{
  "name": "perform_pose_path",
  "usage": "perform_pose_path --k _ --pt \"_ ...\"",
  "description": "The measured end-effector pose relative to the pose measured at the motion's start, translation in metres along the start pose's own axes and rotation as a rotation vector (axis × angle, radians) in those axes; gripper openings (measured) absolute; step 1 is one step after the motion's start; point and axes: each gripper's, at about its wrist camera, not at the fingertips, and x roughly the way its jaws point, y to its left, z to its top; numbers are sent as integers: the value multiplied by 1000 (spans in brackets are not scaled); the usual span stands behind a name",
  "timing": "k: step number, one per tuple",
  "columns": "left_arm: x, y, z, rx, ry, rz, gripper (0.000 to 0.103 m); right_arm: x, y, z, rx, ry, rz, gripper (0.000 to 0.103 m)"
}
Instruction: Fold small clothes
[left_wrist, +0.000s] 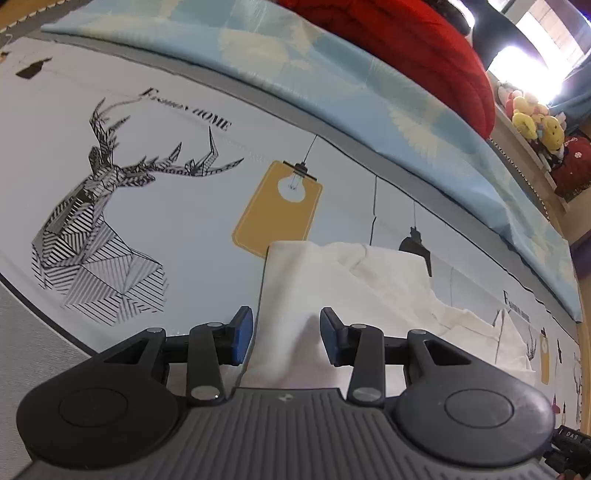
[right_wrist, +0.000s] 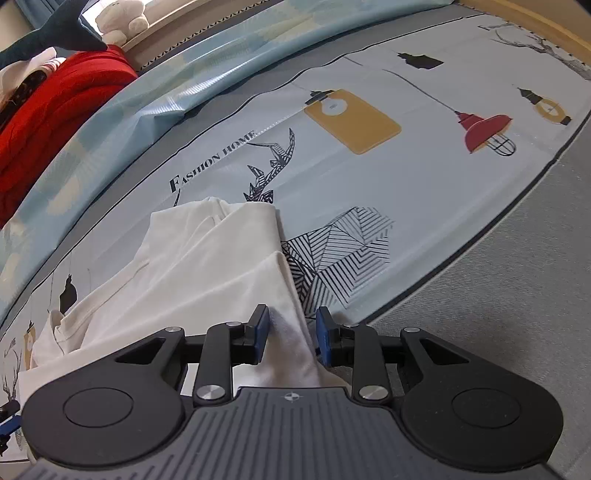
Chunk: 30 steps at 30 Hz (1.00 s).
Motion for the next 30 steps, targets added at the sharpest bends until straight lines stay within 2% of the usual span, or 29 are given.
perform_pose_path --k 5,7,9,12,13,14,15,17,19,21,22,24,25,28,30 --pt "7 -7 3 42 -27 4 43 10 10 2 -35 9 -18 30" --pt "12 -8 4 60 -28 18 39 12 12 3 -42 8 -24 31" --pt "15 -8 3 77 -17 13 13 15 14 4 -47 8 -31 32" --pt "12 -7 5 88 -40 -5 4 17 18 4 -65 -1 -38 30" --pt "8 -6 5 84 -64 -3 3 17 20 3 -83 -10 -38 26" --pt "4 -5 6 74 -91 -6 3 15 22 3 -97 -25 -35 10" --pt "-1 -4 6 59 -114 -11 3 11 24 4 -99 -55 -18 8" --pt "-10 -2 8 46 -166 -6 3 1 26 6 -71 -122 61 7" --pt "-15 0 11 40 -197 9 3 -10 34 6 -104 -207 114 7" --pt "-14 4 14 34 -180 21 3 -19 42 5 -157 -285 124 7" --pt "-13 5 15 38 -163 40 3 -19 46 6 -185 -296 96 8" --pt "-15 9 17 23 -148 77 7 -10 48 7 -220 -239 -22 22" --pt "-18 11 19 18 -148 64 7 -4 43 7 -195 -202 -70 23" --pt "-30 6 21 43 -135 -13 7 0 24 10 -60 -139 -56 23" --pt "-33 -1 20 79 -99 -71 11 -4 22 11 -60 -140 -37 23"
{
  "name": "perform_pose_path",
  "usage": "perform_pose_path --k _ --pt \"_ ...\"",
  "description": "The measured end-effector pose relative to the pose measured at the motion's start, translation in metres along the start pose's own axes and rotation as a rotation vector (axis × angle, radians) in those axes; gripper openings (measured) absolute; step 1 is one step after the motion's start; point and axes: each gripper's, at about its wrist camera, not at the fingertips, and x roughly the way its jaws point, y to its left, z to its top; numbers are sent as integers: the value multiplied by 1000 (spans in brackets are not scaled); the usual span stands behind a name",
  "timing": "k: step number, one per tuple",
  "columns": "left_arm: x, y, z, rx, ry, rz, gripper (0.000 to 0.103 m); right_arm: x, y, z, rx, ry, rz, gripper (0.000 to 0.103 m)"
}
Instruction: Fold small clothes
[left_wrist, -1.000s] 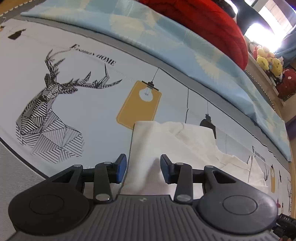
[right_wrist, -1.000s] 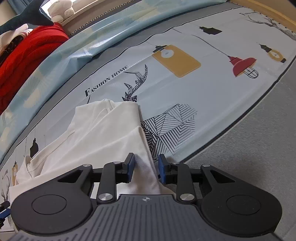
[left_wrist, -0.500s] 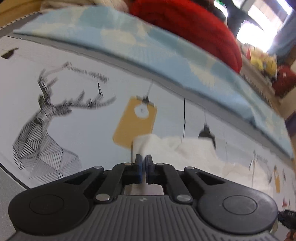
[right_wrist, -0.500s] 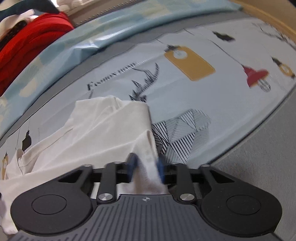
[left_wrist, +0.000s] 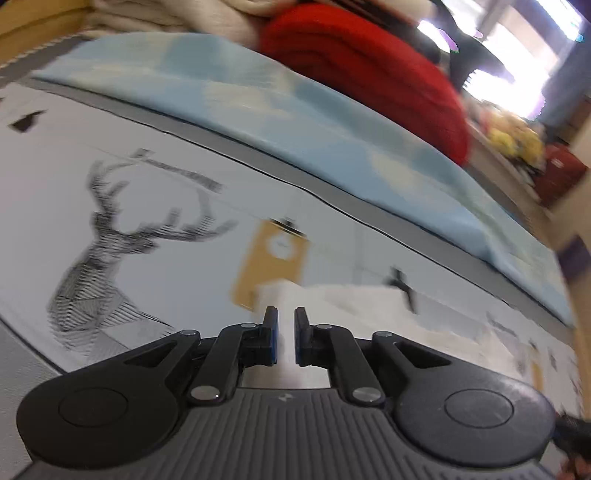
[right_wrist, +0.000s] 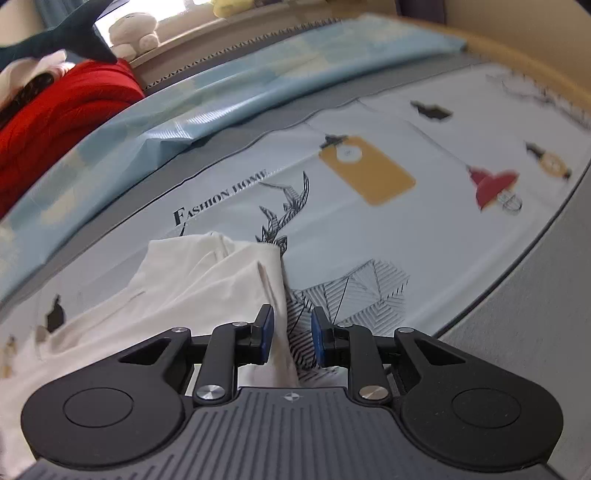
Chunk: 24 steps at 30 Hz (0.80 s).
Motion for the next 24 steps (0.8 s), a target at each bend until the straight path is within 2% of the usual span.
perform_pose_path --k 3,7,8,10,11,12,13,15,17,20,22,24 --pt "2 -3 -5 4 93 -73 11 -4 4 3 -29 -6 23 26" --pt "8 -2 -19 50 220 -119 13 2 3 -5 -21 56 57 28" --pt "14 -1 -25 76 265 -97 14 5 6 -8 -32 79 64 28" --pt "27 8 -37 145 354 48 10 12 11 -14 -74 122 34 28" --pt "28 13 -39 160 351 64 9 15 13 -16 -97 141 11 27" --pt "26 15 -37 139 354 54 8 16 14 -18 -107 154 3 20" --pt "22 15 -34 126 349 59 8 16 15 -19 -105 156 11 18" --pt "9 6 -29 169 293 63 13 10 17 -18 -110 133 10 12" --pt "0 -2 -27 199 271 24 14 3 18 -15 -101 102 21 10" --pt "-1 -4 -28 203 288 -20 14 -13 18 -5 -56 54 60 9" --pt "2 -2 -32 224 304 -7 14 -24 20 0 -55 29 92 9" --pt "9 3 -40 230 342 38 14 -26 21 3 -62 40 98 9"
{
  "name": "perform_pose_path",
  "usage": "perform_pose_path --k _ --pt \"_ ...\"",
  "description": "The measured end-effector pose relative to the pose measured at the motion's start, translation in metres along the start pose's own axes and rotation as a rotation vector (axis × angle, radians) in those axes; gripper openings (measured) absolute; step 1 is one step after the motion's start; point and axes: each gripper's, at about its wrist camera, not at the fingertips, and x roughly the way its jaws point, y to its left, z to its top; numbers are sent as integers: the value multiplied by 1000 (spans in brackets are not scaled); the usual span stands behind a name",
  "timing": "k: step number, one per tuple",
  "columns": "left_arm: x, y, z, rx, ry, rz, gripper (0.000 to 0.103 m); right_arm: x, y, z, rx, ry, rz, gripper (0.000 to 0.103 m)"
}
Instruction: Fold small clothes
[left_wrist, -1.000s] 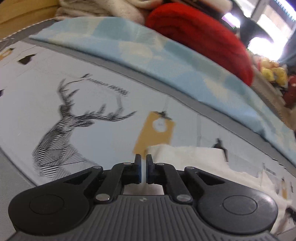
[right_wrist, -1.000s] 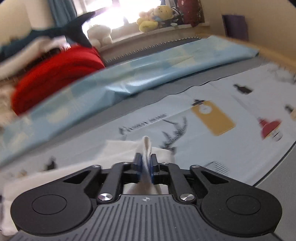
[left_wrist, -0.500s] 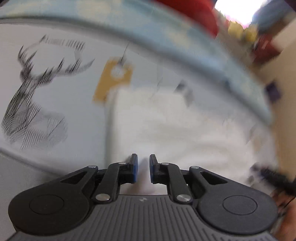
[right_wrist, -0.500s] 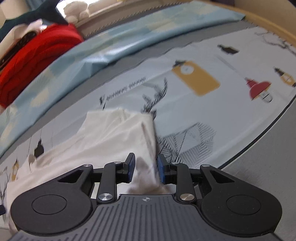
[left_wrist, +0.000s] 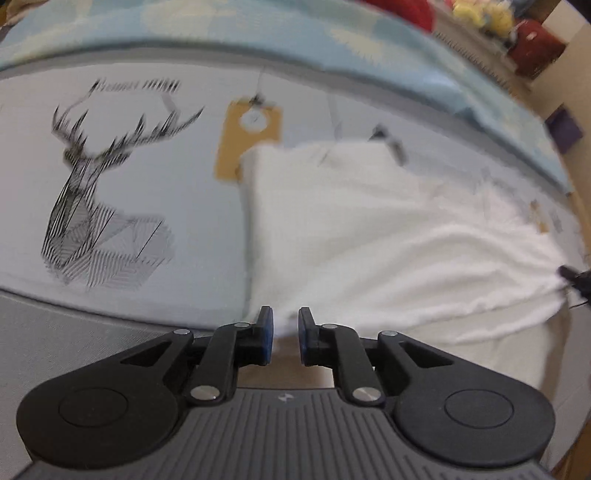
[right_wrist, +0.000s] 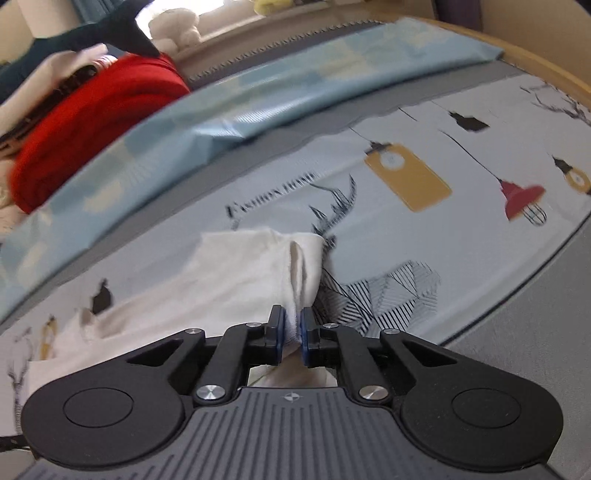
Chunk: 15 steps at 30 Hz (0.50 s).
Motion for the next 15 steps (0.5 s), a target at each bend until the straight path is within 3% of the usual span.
perform_pose_path --k 2,4,5,8,10,12,13,15 --pt "7 3 -5 -2 28 42 16 8 -2 -1 -22 41 -89 10" --pt "2 4 -5 -11 20 49 16 14 -7 -5 -46 54 -252 12" --pt "-3 1 -3 -4 -2 55 16 13 -9 -6 -40 39 -281 16" --pt "-15 -8 0 33 -63 6 18 3 -7 -4 -9 -8 -127 16" --pt "-10 -9 0 33 -36 6 18 2 1 -4 -43 -7 -28 16" --pt "3 -8 -3 41 24 74 21 15 3 -9 -71 63 -36 26" --pt "5 -6 -4 39 35 92 21 27 0 -14 -83 126 -94 26" --pt "-2 -3 -2 3 29 76 21 37 -11 -18 -33 164 -150 35"
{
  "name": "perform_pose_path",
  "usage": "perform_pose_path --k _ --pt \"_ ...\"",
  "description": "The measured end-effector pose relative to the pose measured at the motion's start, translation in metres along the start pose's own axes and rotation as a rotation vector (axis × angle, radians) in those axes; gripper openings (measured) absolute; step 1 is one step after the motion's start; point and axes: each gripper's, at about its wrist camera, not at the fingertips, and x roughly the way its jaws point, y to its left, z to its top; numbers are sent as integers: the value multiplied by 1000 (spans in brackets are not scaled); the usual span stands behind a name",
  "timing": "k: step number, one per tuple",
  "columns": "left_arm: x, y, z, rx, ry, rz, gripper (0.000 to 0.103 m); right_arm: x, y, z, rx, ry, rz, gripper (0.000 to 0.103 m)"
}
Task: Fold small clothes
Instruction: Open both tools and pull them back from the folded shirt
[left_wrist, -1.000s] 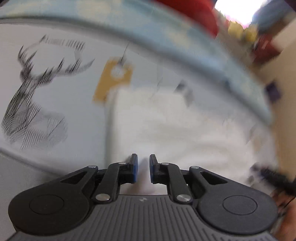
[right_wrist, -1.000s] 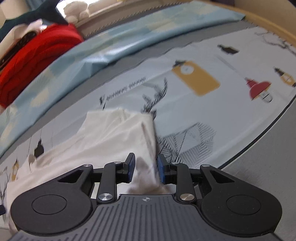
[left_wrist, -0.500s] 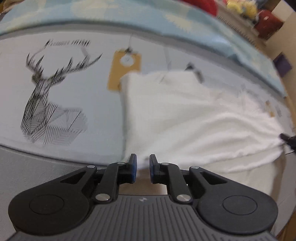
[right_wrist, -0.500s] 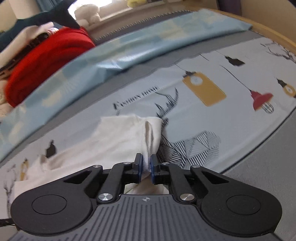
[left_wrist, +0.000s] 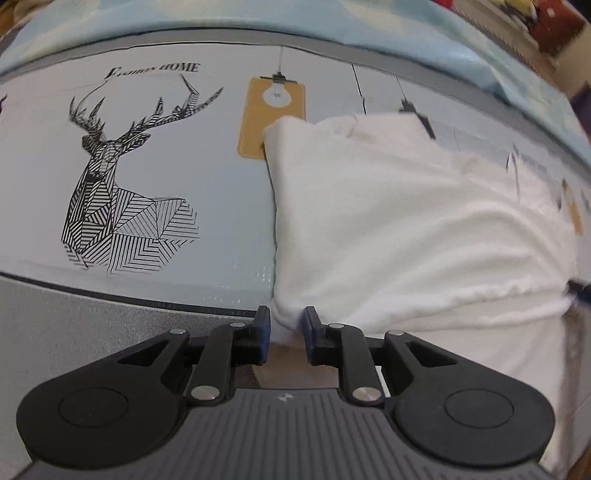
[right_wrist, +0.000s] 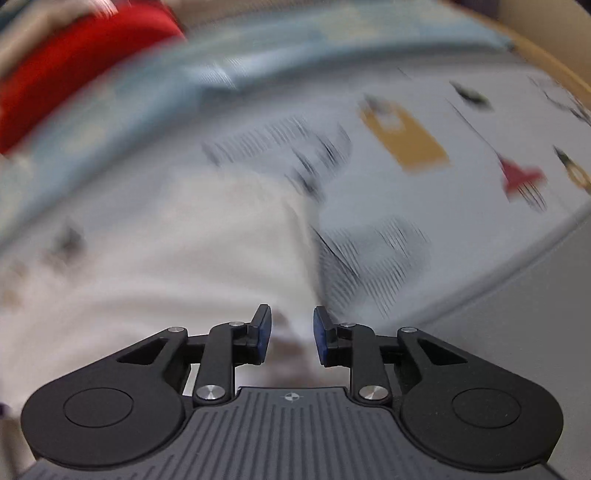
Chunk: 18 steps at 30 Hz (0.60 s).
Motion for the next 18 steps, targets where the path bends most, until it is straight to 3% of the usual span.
perform_pose_path --k 4,6,8,10,14,18 --pt "-10 -5 -3 -15 -55 -40 26 -3 -10 -1 35 -7 37 36" --pt "7 -6 -14 -10 15 5 28 -4 -16 -5 29 21 14 48" --pt "12 -12 -27 40 42 51 27 -12 -23 -6 85 22 12 46" --pt "-8 -22 -34 70 -4 116 26 -39 -24 -6 120 -34 -4 45" --pt "-81 -35 -46 66 -147 45 29 -107 -12 -13 12 -193 68 43" --pt "-147 -46 -69 90 -243 67 33 -163 -19 -28 -16 -247 99 43"
